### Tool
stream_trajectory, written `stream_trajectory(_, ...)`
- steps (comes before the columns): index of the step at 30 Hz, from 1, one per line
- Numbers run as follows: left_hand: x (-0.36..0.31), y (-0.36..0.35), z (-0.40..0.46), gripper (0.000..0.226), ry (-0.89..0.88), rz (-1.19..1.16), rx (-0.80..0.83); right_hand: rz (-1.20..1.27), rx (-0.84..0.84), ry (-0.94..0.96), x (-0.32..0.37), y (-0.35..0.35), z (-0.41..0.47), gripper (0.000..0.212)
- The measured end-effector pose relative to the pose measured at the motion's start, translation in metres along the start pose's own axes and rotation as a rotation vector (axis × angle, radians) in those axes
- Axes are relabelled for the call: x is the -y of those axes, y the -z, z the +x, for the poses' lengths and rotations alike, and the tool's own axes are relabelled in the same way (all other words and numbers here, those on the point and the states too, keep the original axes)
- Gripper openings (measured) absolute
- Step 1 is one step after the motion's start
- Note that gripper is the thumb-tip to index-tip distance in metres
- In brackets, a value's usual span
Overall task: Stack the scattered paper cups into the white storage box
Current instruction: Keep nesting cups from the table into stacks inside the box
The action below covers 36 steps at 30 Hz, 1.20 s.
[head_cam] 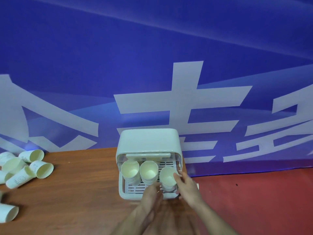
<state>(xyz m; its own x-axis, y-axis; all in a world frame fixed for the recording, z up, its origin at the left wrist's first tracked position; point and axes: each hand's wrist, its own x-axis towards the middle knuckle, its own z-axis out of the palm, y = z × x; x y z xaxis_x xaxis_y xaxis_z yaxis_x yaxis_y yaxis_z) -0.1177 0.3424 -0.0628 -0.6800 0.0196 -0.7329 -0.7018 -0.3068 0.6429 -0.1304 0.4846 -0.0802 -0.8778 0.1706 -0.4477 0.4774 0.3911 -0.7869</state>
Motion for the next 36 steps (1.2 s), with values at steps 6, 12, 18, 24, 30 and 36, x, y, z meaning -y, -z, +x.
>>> stream_trajectory(6,0.012,-0.006,0.003,0.027,0.052,-0.240,0.101,0.497,0.118,-0.238,0.001,-0.019,-0.002,0.019)
stream_trajectory(12,0.020,-0.001,0.017,0.037,0.113,-0.378,0.034,0.754,-0.006,-0.250,-0.001,-0.025,-0.008,0.014)
stream_trajectory(18,0.025,-0.003,0.024,0.029,0.182,-0.473,0.015,0.940,-0.053,-0.275,0.006,-0.034,0.007,0.017)
stream_trajectory(24,0.023,-0.015,0.033,0.035,0.192,-0.476,0.048,1.010,-0.171,-0.266,0.019,-0.050,0.024,0.025)
stream_trajectory(30,0.020,-0.017,0.045,0.040,0.247,-0.485,0.087,1.088,-0.280,-0.213,0.033,-0.070,0.040,0.033)
stream_trajectory(36,0.017,-0.013,0.052,0.045,0.293,-0.460,0.118,1.054,-0.290,-0.206,0.033,-0.082,0.062,0.042)
